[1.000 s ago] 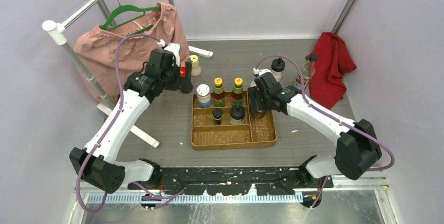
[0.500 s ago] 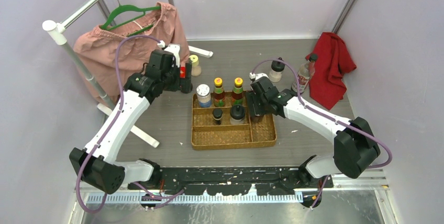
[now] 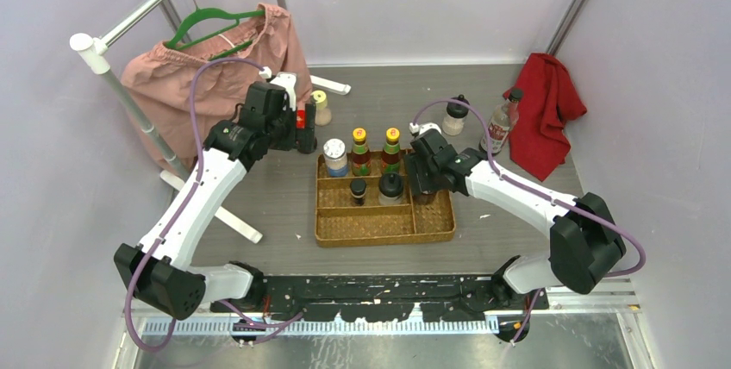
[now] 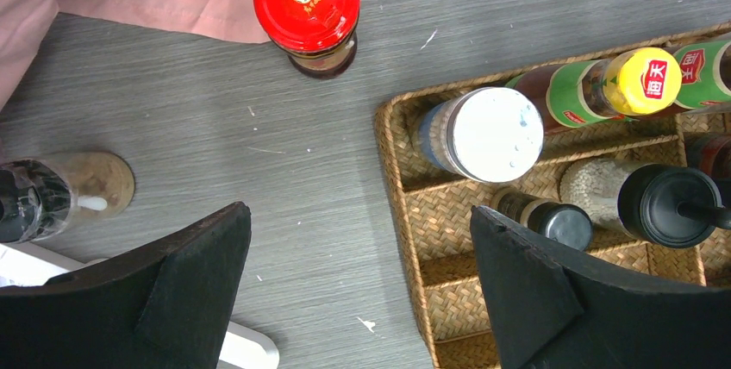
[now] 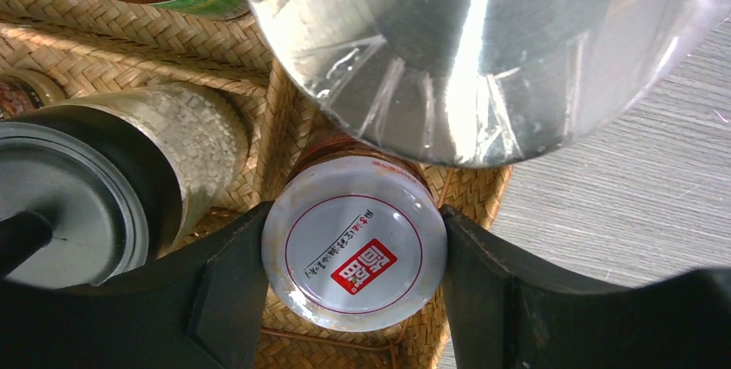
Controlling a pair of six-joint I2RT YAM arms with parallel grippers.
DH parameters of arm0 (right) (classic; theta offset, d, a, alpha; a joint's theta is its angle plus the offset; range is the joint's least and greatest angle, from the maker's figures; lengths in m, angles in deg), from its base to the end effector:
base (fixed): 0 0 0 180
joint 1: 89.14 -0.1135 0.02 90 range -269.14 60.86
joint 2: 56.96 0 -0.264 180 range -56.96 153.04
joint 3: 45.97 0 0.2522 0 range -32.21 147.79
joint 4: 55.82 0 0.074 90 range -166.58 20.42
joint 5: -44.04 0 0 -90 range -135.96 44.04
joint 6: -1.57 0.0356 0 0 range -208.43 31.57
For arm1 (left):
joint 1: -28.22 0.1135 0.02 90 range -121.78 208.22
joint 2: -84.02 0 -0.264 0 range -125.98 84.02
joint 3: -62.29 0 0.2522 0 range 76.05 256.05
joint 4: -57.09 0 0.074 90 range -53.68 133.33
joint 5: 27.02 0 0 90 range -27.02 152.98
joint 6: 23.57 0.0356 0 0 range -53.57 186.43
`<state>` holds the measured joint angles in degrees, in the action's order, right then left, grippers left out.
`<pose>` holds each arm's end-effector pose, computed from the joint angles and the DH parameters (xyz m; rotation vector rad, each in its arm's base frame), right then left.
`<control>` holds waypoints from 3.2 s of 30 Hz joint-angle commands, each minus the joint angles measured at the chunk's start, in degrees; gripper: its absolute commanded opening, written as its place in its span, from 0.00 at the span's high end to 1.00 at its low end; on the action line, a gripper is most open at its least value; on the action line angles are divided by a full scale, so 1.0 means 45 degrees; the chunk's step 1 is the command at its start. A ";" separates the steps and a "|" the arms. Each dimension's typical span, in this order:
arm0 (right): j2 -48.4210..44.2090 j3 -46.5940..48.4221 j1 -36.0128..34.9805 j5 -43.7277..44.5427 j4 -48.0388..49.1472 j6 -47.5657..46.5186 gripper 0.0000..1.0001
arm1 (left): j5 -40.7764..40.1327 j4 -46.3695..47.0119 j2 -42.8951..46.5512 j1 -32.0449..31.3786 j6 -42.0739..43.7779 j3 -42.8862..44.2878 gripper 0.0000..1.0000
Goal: Organize the condiment bottles
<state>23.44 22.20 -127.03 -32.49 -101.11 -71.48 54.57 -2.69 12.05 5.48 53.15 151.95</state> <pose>0.2267 0.1659 0.2287 -0.3746 2.5067 0.0743 0.2414 -0.0956 0.3680 0.1148 2.2978 -0.1551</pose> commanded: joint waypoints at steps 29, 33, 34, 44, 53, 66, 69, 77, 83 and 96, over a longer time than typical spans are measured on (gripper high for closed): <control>-0.2985 0.2996 -0.0186 0.1830 -0.2365 -0.0015 0.04 | -0.0185 0.0810 -0.2200 0.0439 0.0162 0.2245 0.00; -0.3484 0.4274 -0.0183 0.2079 -0.3321 -0.0260 0.04 | 0.0439 0.0619 -0.3954 0.1136 0.0023 0.3937 0.00; -0.3557 0.4517 -0.0190 0.2100 -0.3518 -0.0294 0.04 | 0.0498 0.0600 -0.4309 0.1295 0.0021 0.4235 0.00; -0.3927 0.4458 -0.0192 0.2098 -0.3868 -0.0369 0.04 | 0.0641 0.0915 -0.6849 0.2198 -0.0212 0.4874 0.02; -0.3717 0.4212 -0.0176 0.1886 -0.3528 -0.0388 0.04 | 0.1749 0.1968 -0.8229 0.2202 0.0518 0.5898 0.03; -0.3505 0.4256 -0.0181 0.1893 -0.3710 -0.0534 0.04 | 0.3003 0.2997 -1.0918 0.2202 0.1192 0.8048 0.04; -0.3479 0.4236 -0.0177 0.1894 -0.3727 -0.0564 0.04 | 0.3140 0.3356 -1.1239 0.2202 0.1278 0.8211 0.05; -0.3412 0.3968 -0.0189 0.1860 -0.3661 -0.0643 0.04 | 0.3097 0.3239 -1.1773 0.2202 0.1347 0.8493 0.21; -0.3431 0.3804 -0.0195 0.1827 -0.3580 -0.0607 0.04 | 0.3305 0.3136 -1.1825 0.2185 0.1157 0.8390 0.33; -0.3662 0.3280 -0.0175 0.1698 -0.3344 -0.0505 0.04 | 0.2410 0.2992 -1.1513 0.1922 0.1433 0.7472 0.37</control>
<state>8.29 37.00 -127.66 -24.62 -118.31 -73.49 67.08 9.92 -41.32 14.70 58.20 185.26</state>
